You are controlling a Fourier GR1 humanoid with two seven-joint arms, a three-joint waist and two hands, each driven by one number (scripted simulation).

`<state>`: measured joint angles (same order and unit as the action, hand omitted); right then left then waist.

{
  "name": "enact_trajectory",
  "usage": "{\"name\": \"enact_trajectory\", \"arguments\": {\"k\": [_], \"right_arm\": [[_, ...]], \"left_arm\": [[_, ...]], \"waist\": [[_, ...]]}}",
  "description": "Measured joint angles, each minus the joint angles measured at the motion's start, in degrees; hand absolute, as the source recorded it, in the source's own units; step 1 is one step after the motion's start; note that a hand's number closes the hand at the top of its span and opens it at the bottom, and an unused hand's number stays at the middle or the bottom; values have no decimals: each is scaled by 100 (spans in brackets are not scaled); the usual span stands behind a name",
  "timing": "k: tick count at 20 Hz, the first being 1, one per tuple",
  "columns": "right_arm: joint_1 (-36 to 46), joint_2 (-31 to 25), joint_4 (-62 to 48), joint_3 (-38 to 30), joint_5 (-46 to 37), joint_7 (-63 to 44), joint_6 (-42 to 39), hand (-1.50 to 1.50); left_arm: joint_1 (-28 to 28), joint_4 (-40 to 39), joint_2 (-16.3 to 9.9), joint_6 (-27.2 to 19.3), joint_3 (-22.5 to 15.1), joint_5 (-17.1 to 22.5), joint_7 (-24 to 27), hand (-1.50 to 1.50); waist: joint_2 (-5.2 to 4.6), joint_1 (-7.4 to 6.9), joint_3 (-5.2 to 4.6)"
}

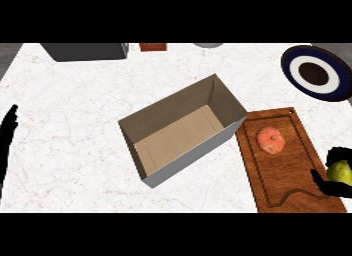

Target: Pick the pear from the cutting board and place it in the cardboard box

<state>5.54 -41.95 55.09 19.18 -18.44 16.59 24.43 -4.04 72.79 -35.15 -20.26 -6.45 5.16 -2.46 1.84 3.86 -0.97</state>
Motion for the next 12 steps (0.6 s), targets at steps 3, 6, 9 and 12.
{"name": "enact_trajectory", "arguments": {"k": [3,6,9,12], "right_arm": [[-105,-143,817,-31,-228,-562,465,150],[-174,-275,1779,54,-536,-1025,749,150],[-247,-382,2831,201,-891,-1694,805,150],[-297,-399,3892,428,-1294,-2556,632,150]], "left_arm": [[118,51,3,-13,14,-1,34,0],[188,72,-1,-40,40,-5,26,0],[154,113,-24,2,72,17,2,0],[149,133,-24,53,87,29,28,0]], "waist": [[9,31,13],[20,63,15],[-3,46,25],[-35,-24,36]]}}
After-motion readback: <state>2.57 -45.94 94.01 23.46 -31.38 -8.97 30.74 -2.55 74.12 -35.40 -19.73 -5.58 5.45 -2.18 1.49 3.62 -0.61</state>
